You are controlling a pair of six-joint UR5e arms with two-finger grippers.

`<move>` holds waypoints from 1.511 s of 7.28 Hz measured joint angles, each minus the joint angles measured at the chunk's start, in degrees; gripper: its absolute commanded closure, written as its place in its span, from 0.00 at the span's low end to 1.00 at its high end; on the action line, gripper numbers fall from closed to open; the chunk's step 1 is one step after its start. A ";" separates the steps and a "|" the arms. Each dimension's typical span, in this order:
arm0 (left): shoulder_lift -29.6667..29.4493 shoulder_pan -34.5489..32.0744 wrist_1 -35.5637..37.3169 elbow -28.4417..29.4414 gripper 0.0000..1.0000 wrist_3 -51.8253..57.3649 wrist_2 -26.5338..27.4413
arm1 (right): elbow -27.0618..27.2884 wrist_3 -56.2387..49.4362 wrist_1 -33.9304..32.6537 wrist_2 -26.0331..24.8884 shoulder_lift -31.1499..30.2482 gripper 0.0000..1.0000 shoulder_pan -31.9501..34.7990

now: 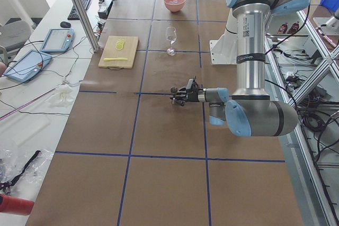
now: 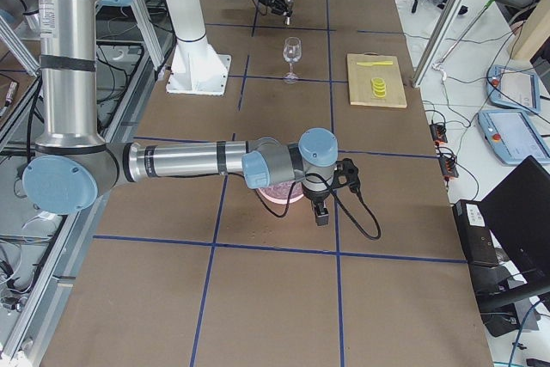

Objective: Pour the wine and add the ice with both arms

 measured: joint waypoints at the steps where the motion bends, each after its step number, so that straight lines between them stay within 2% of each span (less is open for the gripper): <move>1: 0.02 0.00 0.00 0.01 0.19 0.04 -0.06 | 0.00 0.02 0.00 0.01 0.00 0.00 0.00; 2: 0.08 0.00 0.00 0.01 0.00 0.08 -0.08 | 0.00 0.02 -0.01 0.05 0.00 0.00 0.00; 4: 0.50 -0.12 -0.04 -0.15 0.00 0.58 -2.21 | 0.00 0.06 -0.07 0.08 0.00 0.00 0.00; 5: 1.21 -0.27 -0.02 -0.72 0.00 1.85 -5.11 | 0.02 0.18 -0.08 0.10 0.00 0.00 0.00; 6: 3.28 -0.44 -0.01 -2.63 0.00 3.76 -9.12 | 0.12 0.54 -0.07 0.14 0.00 0.00 0.00; 9: 14.66 -3.43 -0.12 -10.22 0.00 11.29 -23.70 | 0.70 1.99 0.02 1.06 0.03 0.00 -0.31; 11: 19.34 -12.59 -0.54 -10.25 0.00 22.32 -35.17 | 3.54 7.93 0.03 3.19 -0.64 0.00 -2.40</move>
